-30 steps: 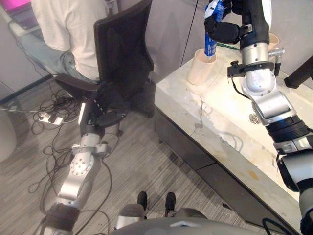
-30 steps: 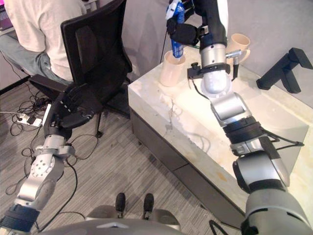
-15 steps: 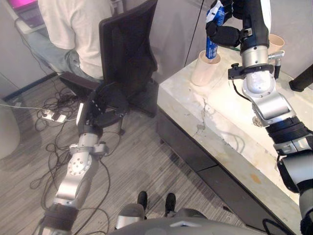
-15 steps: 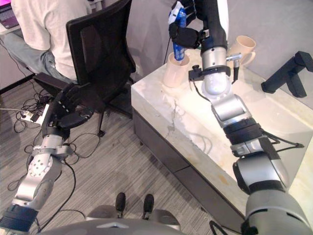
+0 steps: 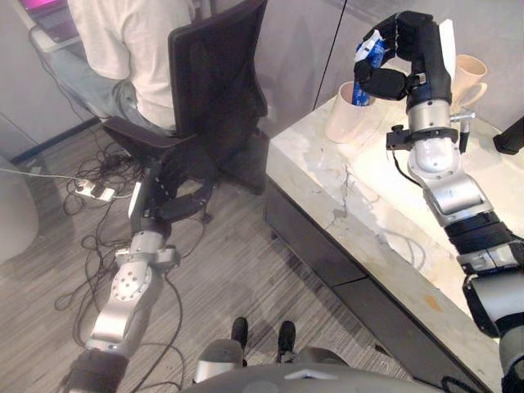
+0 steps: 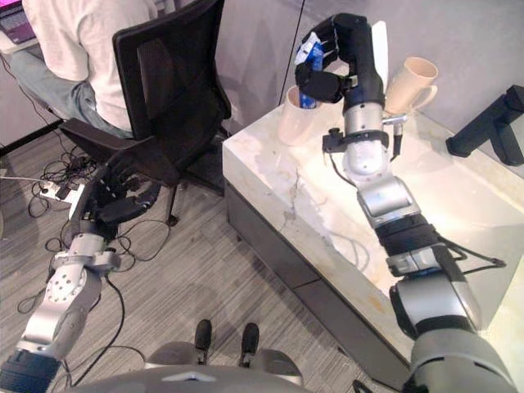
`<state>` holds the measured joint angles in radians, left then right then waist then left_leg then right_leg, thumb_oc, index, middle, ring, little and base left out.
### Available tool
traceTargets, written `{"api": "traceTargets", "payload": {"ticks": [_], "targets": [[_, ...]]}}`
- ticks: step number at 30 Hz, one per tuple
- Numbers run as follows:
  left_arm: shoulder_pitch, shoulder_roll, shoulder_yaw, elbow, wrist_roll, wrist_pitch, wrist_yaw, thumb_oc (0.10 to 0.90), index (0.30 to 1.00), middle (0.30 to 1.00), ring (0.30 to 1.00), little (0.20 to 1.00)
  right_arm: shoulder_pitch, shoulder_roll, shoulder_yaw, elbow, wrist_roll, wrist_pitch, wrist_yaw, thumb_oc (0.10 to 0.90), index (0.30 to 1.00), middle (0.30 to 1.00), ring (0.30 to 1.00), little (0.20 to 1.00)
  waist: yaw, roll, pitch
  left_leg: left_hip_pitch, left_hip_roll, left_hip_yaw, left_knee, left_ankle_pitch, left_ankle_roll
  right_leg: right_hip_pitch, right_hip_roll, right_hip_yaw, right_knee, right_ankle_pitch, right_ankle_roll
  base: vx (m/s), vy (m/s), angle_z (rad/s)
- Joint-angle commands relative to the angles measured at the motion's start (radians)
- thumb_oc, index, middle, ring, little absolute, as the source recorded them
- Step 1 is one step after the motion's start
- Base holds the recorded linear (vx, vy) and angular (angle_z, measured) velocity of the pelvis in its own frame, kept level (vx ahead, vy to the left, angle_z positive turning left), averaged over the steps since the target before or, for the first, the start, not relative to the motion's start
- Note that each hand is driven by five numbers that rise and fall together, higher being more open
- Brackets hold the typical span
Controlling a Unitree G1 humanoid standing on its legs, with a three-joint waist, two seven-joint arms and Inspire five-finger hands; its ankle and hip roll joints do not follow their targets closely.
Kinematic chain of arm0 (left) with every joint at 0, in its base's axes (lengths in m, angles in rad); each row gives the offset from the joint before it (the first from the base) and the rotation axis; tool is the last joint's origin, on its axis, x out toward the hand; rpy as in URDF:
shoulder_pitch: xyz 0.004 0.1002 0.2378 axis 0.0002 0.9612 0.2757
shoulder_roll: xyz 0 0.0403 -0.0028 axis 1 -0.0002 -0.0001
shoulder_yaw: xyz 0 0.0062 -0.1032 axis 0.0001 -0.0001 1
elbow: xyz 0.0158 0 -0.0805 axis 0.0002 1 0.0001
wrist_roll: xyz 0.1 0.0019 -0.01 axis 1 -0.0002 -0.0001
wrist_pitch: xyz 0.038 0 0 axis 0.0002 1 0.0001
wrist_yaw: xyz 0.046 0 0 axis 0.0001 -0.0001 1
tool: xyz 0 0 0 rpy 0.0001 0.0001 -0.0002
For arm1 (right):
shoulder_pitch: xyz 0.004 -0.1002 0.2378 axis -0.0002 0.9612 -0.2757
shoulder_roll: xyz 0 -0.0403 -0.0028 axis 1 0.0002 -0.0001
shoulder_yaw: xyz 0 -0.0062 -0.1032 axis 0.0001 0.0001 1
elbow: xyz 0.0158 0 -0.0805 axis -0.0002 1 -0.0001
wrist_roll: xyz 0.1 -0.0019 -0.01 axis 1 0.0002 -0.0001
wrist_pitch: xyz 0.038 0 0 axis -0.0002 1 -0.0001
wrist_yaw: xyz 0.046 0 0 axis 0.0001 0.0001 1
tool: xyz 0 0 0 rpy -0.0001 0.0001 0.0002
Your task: Organize the bathroom.
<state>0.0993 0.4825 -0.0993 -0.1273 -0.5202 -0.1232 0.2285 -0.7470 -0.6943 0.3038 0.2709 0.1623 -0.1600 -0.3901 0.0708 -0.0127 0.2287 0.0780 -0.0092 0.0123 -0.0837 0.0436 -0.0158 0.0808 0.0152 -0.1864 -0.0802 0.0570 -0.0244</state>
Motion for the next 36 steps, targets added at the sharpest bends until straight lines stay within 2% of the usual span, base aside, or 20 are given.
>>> {"api": "traceTargets", "payload": {"ticks": [1,3,4,5,7,13,19,26,36], "targets": [[-0.008,0.034,0.051,-0.088,0.025,-0.086,-0.017,0.800,0.900,0.900,0.900,0.900,-0.085,-0.015,-0.075,-0.041,-0.049,-0.114,-0.038,0.400,0.300,0.300,0.300,0.300,-0.015,0.016,-0.096,-0.008,0.093,0.125,0.098,-0.057,-0.060,-0.011,-0.032,-0.014,0.095,-0.122,0.054,0.00,0.000,0.00],[-0.012,0.034,0.048,-0.084,0.021,-0.088,-0.014,0.800,0.900,0.900,0.900,0.900,-0.074,-0.008,-0.077,-0.042,-0.046,-0.114,-0.028,0.400,0.300,0.300,0.300,0.300,-0.020,0.023,-0.093,-0.013,0.095,0.130,0.100,-0.056,-0.062,-0.017,-0.036,-0.013,0.095,-0.120,0.055,-0.04,0.020,0.00],[-0.014,0.034,0.047,-0.084,0.020,-0.089,-0.014,0.800,0.900,0.900,0.900,0.900,-0.073,-0.008,-0.077,-0.042,-0.043,-0.111,-0.024,0.646,0.669,0.669,0.669,0.669,-0.021,0.024,-0.092,-0.013,0.096,0.131,0.100,-0.056,-0.062,-0.018,-0.036,-0.013,0.095,-0.120,0.055,-0.05,0.023,0.01],[-0.016,0.033,0.046,-0.085,0.019,-0.090,-0.014,0.800,0.900,0.900,0.900,0.900,-0.072,-0.008,-0.077,-0.045,-0.038,-0.104,-0.017,0.800,0.900,0.900,0.900,0.900,-0.023,0.025,-0.090,-0.014,0.096,0.131,0.100,-0.056,-0.062,-0.020,-0.037,-0.012,0.096,-0.119,0.055,-0.05,0.027,0.01],[-0.023,0.034,0.044,-0.085,0.016,-0.092,-0.009,0.800,0.900,0.900,0.900,0.900,-0.064,0.000,-0.075,-0.043,-0.049,-0.094,-0.003,0.800,0.900,0.900,0.900,0.900,-0.027,0.028,-0.089,-0.014,0.095,0.136,0.100,-0.057,-0.064,-0.021,-0.041,-0.013,0.095,-0.117,0.058,-0.06,0.043,0.01],[-0.027,0.029,0.044,-0.086,0.022,-0.094,-0.002,0.800,0.900,0.900,0.900,0.900,-0.042,0.017,-0.066,-0.038,-0.014,0.004,-0.012,0.800,0.900,0.900,0.900,0.900,-0.033,0.021,-0.093,-0.008,0.093,0.141,0.101,-0.060,-0.061,-0.012,-0.041,-0.008,0.086,-0.113,0.059,-0.03,0.026,-0.01],[-0.034,0.025,0.035,-0.086,0.028,-0.093,0.004,0.800,0.900,0.900,0.900,0.900,-0.056,0.022,-0.063,0.012,0.001,0.061,-0.031,0.800,0.900,0.900,0.900,0.900,-0.034,0.014,-0.101,0.002,0.088,0.140,0.088,-0.061,-0.058,-0.003,-0.041,-0.001,0.075,-0.107,0.063,-0.04,0.039,0.00],[-0.045,0.022,0.017,-0.090,0.030,-0.090,0.018,0.800,0.900,0.900,0.900,0.900,-0.056,0.031,-0.057,0.033,0.009,0.095,-0.040,0.800,0.900,0.900,0.900,0.900,-0.041,0.012,-0.109,0.016,0.080,0.146,0.068,-0.061,-0.050,0.003,-0.042,0.009,0.062,-0.096,0.070,-0.05,0.066,-0.06],[-0.077,0.021,-0.007,-0.100,0.028,-0.088,0.059,0.800,0.900,0.900,0.900,0.900,0.015,0.080,-0.085,-0.016,0.031,0.130,-0.050,0.800,0.900,0.900,0.900,0.900,-0.079,0.014,-0.117,0.048,0.051,0.169,0.010,-0.061,-0.023,-0.002,-0.052,0.050,0.020,-0.051,0.100,-0.07,0.112,-0.10]]}}
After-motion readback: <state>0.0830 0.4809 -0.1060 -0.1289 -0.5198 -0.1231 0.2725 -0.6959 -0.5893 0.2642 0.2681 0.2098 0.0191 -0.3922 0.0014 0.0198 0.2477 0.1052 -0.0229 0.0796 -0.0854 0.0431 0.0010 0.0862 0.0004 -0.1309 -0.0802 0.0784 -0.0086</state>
